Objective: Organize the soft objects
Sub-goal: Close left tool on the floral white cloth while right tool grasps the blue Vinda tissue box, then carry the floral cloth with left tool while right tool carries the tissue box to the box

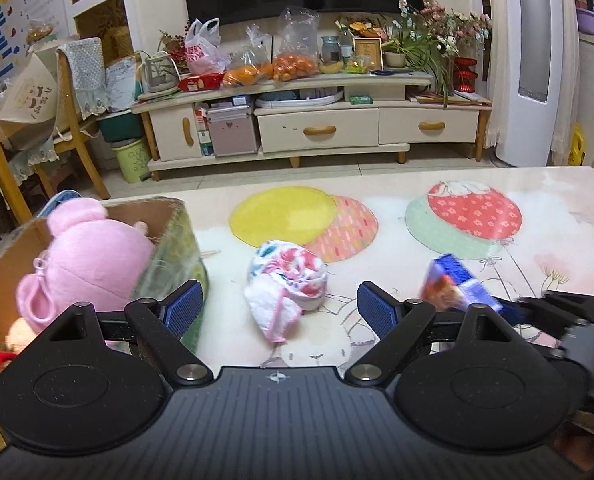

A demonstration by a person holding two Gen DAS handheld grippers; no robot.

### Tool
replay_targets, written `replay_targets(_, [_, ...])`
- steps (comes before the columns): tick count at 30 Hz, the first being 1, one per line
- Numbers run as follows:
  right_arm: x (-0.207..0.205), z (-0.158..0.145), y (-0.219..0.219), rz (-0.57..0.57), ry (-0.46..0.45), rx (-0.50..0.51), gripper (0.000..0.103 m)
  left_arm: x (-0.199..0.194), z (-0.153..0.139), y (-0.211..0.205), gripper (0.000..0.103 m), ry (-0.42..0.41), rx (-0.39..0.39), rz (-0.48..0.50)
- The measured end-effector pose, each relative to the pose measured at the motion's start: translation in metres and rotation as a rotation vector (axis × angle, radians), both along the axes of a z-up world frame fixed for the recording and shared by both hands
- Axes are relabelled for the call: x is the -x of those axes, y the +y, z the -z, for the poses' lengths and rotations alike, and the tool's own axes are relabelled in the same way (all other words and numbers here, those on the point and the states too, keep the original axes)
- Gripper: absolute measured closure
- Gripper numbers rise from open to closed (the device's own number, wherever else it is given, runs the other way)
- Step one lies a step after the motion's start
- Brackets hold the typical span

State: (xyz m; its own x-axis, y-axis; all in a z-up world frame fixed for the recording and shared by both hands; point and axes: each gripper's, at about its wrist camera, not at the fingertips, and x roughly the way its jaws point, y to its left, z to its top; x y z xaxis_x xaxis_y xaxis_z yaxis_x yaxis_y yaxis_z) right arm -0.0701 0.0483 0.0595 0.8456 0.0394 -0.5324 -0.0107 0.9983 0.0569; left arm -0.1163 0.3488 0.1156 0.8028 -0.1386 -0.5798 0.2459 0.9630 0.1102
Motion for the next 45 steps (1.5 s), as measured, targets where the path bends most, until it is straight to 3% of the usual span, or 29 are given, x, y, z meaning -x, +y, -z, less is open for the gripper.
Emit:
replay_targets(10, [0.026,0.001,-0.032,0.044,-0.003,0.027,0.079,-0.037,0.033,-0.027,0.0,0.023,0.002,-0.072])
replay_targets(17, [0.025,0.007,-0.041,0.063,0.004,-0.004,0.065,-0.071,0.052,-0.042,0.0,0.04,0.008,-0.114])
replay_targets(23, [0.02,0.011,-0.042,0.052,0.024,-0.026,0.061,-0.095,0.069,-0.047,0.0,0.04,-0.031,-0.142])
replay_targets(27, [0.016,0.012,-0.043,0.048,0.036,-0.044,0.061,-0.104,0.078,-0.042,0.0,0.052,-0.013,-0.152])
replay_targets(29, [0.014,0.013,-0.043,0.045,0.05,-0.043,0.061,-0.108,0.08,-0.043,0.004,0.05,-0.012,-0.149])
replay_targets(31, [0.014,0.013,-0.043,0.045,0.052,-0.047,0.061,-0.111,0.082,-0.044,0.016,0.06,0.003,-0.144])
replay_targets(40, [0.014,0.013,-0.038,0.034,0.059,-0.024,0.061,-0.1,0.08,-0.048,0.019,0.052,0.002,-0.151])
replay_targets(45, [0.011,0.013,-0.037,0.038,0.06,-0.017,0.069,-0.086,0.079,-0.051,0.019,0.06,-0.003,-0.12])
